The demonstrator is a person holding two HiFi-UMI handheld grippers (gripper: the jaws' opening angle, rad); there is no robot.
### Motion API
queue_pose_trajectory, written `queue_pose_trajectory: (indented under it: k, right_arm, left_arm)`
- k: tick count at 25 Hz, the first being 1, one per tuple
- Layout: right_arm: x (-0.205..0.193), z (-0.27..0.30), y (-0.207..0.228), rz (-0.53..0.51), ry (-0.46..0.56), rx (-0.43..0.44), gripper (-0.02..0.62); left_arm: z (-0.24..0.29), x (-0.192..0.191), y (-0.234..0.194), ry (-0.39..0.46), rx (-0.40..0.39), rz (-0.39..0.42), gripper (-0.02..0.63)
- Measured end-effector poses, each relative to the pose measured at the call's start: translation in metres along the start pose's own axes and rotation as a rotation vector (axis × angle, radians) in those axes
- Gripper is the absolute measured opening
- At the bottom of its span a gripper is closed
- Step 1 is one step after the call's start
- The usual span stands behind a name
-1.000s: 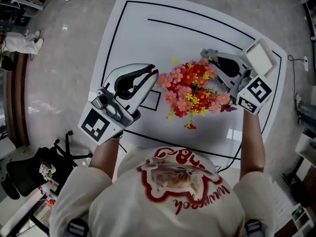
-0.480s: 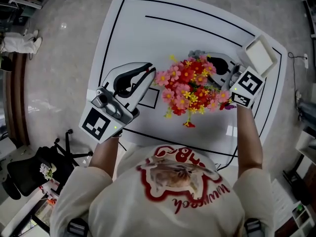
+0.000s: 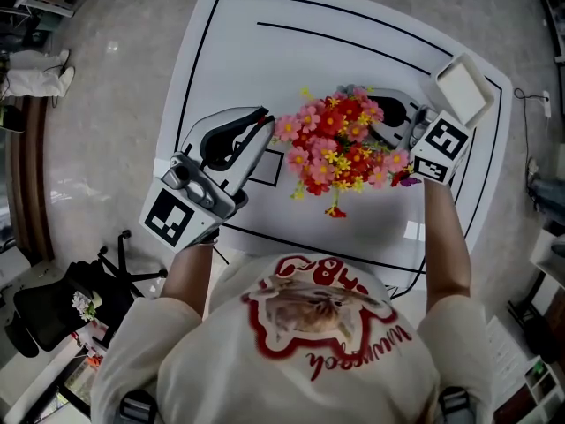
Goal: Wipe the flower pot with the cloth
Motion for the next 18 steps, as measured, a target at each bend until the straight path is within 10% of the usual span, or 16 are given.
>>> queue_pose_trajectory:
  k: [18]
  right_arm:
    - [-0.005,-0.019,-0.008,0.001,0.002,-0.115,0.037]
  left_arm:
    - [-0.006,-0.017,0.005,-0.089,0.041,0.064,0.034]
Point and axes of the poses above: the fingertips, and each gripper's own axes: z forward along the fingers, y to its right, x out of its top, the point moved 3 cm from there along -z, backward along the fingers, and after that the axes turned 14 degrees about -z, right-handed, at the moved point
